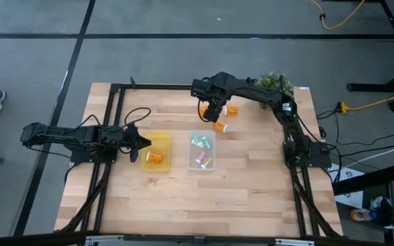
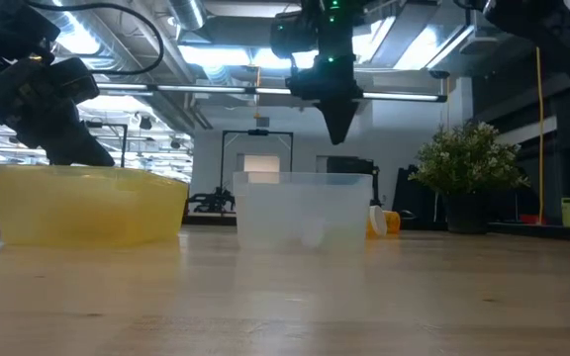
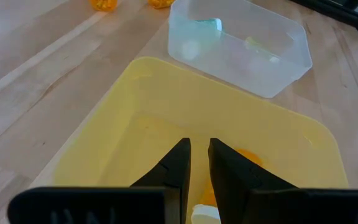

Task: Pick and place medicine bottles into bin by pill shape (circle, oval)
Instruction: Put the orange pill bottle into the yellow bin

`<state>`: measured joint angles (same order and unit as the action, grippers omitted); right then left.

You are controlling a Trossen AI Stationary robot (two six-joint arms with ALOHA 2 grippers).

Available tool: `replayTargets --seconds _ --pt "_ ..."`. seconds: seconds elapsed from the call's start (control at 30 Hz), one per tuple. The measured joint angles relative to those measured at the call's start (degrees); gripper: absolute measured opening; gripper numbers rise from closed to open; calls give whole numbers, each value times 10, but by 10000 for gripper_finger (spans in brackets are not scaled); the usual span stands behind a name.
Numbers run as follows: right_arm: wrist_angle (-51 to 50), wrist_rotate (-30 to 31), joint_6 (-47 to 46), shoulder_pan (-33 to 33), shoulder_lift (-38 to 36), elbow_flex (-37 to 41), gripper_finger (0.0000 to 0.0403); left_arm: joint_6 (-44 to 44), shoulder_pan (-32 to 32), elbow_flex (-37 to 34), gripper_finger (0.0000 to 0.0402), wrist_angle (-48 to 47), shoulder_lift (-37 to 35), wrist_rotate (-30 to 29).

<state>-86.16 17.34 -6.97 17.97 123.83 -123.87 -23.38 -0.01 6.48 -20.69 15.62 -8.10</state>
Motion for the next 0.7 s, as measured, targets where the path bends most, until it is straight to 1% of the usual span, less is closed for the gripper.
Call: replayTargets --seconds 0.1,0.27,0.43,0.53,0.7 --pt "10 -1 -2 1 0 0 150 0 0 0 50 0 0 0" --pt "59 -1 0 1 0 0 150 0 0 0 50 0 0 0" --pt "113 -5 30 1 0 0 155 -1 0 0 50 3 0 0" --pt "121 -6 52 2 0 0 178 -1 0 0 50 3 0 0" --pt "143 -10 121 3 0 0 230 -1 0 0 50 4 0 0"
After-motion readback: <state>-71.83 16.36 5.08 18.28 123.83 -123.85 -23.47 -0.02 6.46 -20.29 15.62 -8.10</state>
